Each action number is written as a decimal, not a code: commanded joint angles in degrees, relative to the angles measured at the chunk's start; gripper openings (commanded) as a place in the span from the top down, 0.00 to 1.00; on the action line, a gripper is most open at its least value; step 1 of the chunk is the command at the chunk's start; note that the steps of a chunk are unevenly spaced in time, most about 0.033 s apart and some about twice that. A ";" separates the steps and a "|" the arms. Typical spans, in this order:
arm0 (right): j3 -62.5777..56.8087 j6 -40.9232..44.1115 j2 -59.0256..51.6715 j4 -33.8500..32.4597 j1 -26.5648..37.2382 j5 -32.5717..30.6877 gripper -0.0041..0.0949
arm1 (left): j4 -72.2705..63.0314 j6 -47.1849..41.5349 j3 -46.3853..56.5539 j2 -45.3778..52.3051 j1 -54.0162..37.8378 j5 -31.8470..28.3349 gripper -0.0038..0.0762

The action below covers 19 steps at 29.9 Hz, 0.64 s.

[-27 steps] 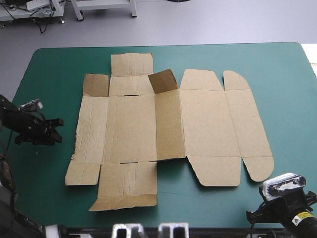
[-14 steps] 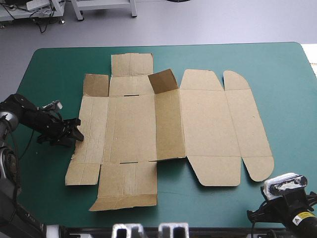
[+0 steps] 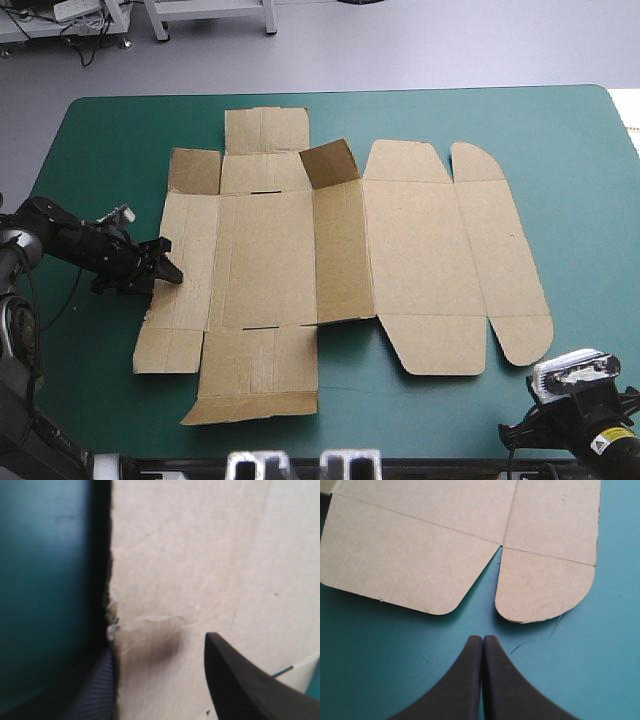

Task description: Fold the box

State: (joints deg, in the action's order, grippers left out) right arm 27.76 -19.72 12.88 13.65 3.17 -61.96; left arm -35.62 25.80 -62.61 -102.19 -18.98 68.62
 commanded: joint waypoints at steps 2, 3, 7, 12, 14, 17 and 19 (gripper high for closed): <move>1.19 0.09 0.65 0.43 -0.15 3.24 0.98 | -11.93 6.91 6.13 -1.56 1.21 5.91 0.47; 1.19 0.09 0.65 0.43 -0.15 3.24 0.98 | -13.34 8.33 6.98 -1.55 1.21 5.91 0.47; 1.19 0.09 0.65 0.43 -0.15 3.24 0.98 | -12.33 8.97 8.27 -1.59 1.21 5.91 0.47; 1.19 0.09 0.65 0.43 -0.15 3.24 0.98 | -12.70 8.69 8.27 -0.94 1.21 5.91 0.65; 1.19 0.09 0.65 0.43 -0.15 3.24 0.98 | -13.51 9.22 8.02 0.04 1.21 5.91 0.85; 1.19 0.09 0.65 0.43 -0.15 3.24 0.98 | -13.40 9.47 5.93 3.20 1.47 5.91 0.96; 1.19 0.09 0.65 0.43 -0.15 3.24 0.98 | -12.03 9.49 3.87 6.22 2.06 5.91 0.96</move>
State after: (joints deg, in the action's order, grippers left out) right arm 27.76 -19.72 12.88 13.65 3.17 -61.96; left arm -48.36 35.34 -55.60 -101.61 -17.70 69.14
